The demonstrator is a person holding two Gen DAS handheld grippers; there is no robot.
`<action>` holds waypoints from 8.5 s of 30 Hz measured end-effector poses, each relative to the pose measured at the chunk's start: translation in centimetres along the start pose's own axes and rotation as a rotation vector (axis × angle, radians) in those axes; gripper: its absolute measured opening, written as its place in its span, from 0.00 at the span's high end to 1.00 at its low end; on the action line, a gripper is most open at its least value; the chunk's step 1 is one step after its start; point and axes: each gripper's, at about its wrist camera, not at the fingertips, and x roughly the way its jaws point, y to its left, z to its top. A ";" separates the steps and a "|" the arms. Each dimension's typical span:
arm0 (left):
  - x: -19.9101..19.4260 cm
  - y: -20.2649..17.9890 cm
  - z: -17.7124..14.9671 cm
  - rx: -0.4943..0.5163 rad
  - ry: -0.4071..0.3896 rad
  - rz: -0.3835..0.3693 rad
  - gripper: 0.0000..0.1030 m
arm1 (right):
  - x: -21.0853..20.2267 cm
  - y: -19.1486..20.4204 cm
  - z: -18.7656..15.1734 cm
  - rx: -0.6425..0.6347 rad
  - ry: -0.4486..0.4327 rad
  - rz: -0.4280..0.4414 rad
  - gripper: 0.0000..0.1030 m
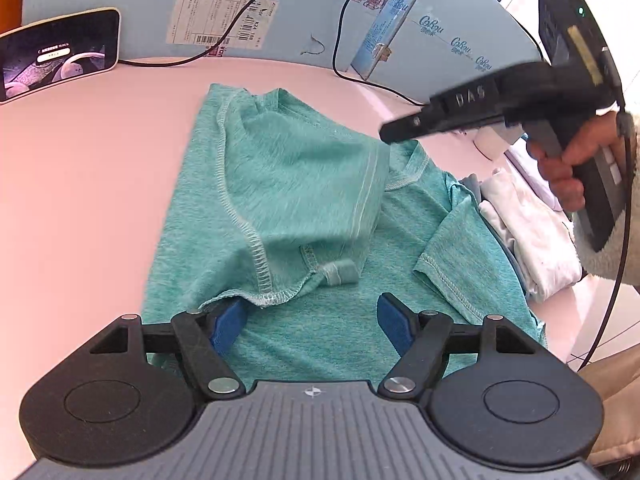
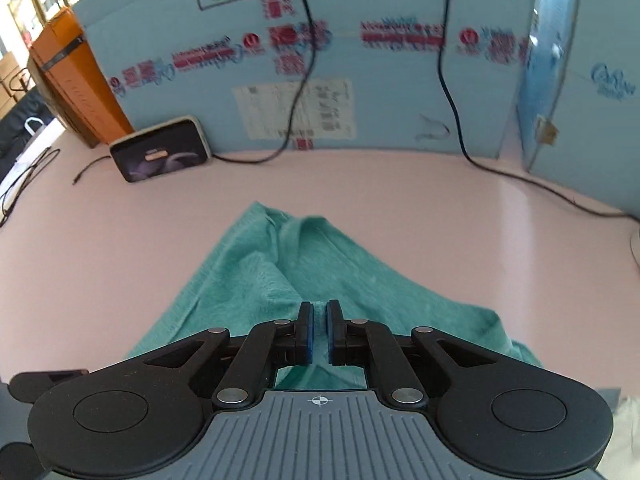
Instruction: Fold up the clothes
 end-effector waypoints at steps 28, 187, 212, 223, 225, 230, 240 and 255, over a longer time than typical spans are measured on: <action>-1.2 5.3 -2.3 -0.581 -0.153 -0.109 0.60 | 9.2 2.7 6.5 -0.022 0.026 0.238 0.61; 6.8 4.8 13.4 -0.068 -0.061 0.365 0.13 | -0.7 -9.4 -2.8 0.108 -0.036 -0.139 0.47; 12.7 -1.5 14.1 0.472 -0.045 0.282 0.64 | 1.7 -8.7 -1.6 0.055 -0.028 -0.151 0.35; 12.8 -1.7 14.2 0.438 -0.043 0.346 0.94 | 0.9 -8.4 -1.6 0.048 -0.017 -0.163 0.75; 13.1 -1.9 14.3 0.467 -0.045 0.387 0.97 | 0.7 -8.0 -1.7 0.033 -0.015 -0.170 0.93; 13.5 -1.6 14.8 0.517 -0.053 0.430 0.97 | 0.9 -6.9 -1.3 -0.020 -0.041 -0.229 0.95; 15.5 -0.5 16.9 0.610 -0.061 0.562 0.97 | 4.2 -7.3 3.5 -0.057 -0.078 -0.289 0.95; 10.2 1.8 17.5 0.398 -0.102 0.537 0.42 | 3.2 -9.9 6.1 0.026 -0.144 -0.314 0.36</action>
